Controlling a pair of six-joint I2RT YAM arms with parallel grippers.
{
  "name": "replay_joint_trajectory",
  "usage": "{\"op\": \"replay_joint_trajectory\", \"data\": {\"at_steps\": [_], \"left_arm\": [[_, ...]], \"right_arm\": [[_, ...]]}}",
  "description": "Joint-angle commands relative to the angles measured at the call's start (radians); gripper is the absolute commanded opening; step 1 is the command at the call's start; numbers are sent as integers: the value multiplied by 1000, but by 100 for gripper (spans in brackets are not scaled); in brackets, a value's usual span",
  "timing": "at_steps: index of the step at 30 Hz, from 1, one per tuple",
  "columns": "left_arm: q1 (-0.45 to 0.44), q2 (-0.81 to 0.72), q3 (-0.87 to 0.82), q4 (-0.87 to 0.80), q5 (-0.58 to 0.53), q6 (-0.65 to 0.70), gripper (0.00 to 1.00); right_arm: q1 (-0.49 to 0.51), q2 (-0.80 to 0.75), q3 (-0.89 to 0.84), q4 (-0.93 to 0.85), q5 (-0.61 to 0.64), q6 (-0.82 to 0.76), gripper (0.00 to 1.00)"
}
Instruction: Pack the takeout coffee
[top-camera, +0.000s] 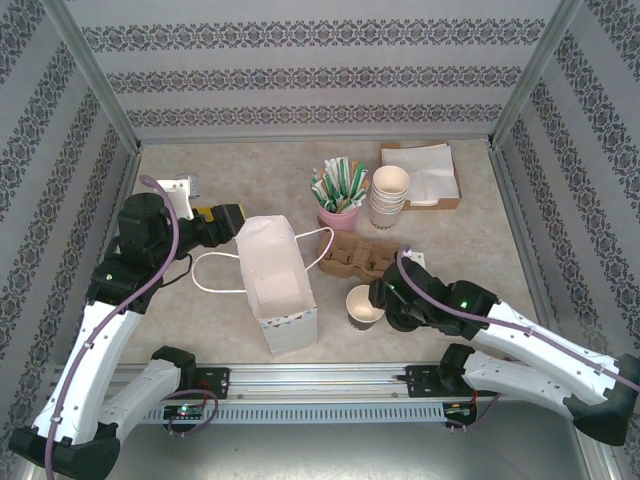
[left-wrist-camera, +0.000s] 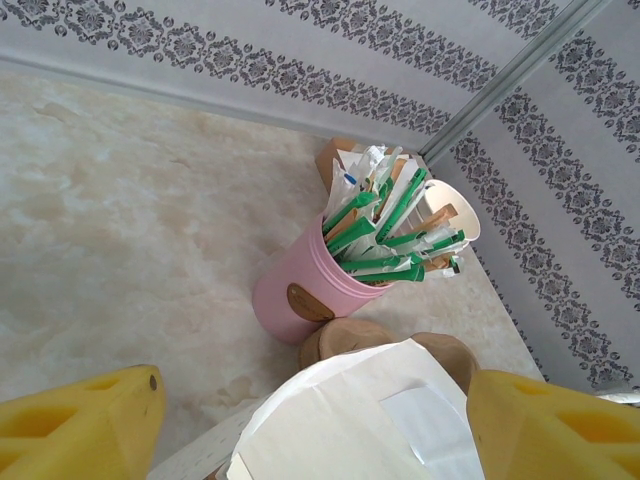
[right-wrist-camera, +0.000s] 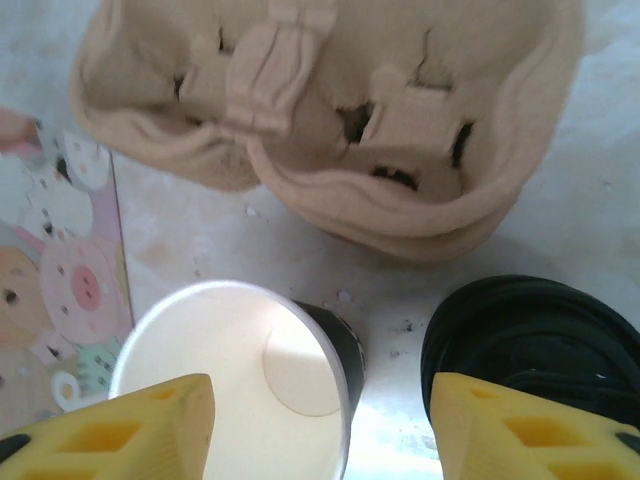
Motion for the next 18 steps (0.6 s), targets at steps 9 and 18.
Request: {"op": "replay_joint_trajectory", "data": {"at_steps": [9, 18], "left_arm": [[-10, -13, 4, -24, -16, 23, 80], [-10, -10, -4, -27, -22, 30, 80]], "right_arm": [[-165, -41, -21, -222, -12, 119, 73], [-216, -34, -119, -181, -67, 139, 78]]}}
